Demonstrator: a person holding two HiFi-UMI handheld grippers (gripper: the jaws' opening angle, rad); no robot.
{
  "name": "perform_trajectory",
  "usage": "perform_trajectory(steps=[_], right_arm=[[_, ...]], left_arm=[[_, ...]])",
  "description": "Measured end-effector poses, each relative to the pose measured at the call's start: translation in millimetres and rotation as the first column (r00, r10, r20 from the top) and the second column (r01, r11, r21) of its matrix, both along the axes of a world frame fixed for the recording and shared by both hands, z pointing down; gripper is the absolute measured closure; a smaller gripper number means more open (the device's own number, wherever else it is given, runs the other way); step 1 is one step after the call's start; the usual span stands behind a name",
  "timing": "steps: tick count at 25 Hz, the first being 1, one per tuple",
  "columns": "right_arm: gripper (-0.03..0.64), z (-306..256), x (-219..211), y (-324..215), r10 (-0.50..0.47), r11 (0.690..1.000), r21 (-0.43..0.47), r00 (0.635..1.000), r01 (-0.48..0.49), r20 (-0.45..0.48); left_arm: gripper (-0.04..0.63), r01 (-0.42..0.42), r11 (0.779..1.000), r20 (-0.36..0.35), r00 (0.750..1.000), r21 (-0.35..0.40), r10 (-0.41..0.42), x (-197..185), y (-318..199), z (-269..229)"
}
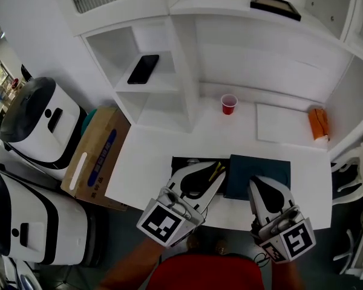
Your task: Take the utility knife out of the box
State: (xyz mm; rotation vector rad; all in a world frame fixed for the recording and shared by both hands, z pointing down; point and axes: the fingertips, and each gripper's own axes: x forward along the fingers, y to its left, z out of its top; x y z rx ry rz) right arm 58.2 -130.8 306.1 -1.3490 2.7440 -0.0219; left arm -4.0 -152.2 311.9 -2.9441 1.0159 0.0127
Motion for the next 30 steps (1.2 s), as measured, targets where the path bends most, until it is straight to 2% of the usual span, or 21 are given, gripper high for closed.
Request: perform_trajectory(steps=[4,8,30], right_arm=[[0.621,-9,-4,8,-0.007,1.000,0.015,1.000,0.007,0.019],[0.621,-19,-2,15,-0.004,1.000,0.030,0.999,0.003,0.035],[0.621,-22,2,38,0.002,0.999,0.049,1.000,-0.003,0.019]], left_arm=[[0.506,0.030,0.999,-0.059,0.998,0.043,-0.028,0,22,-18],[0.506,0.045,0.995,-0.057,0.998,0.090,-0.040,4,38,-25],[0.506,0.045,0.996,-0.046,0.998,0.071,-0.041,11,58,-25]])
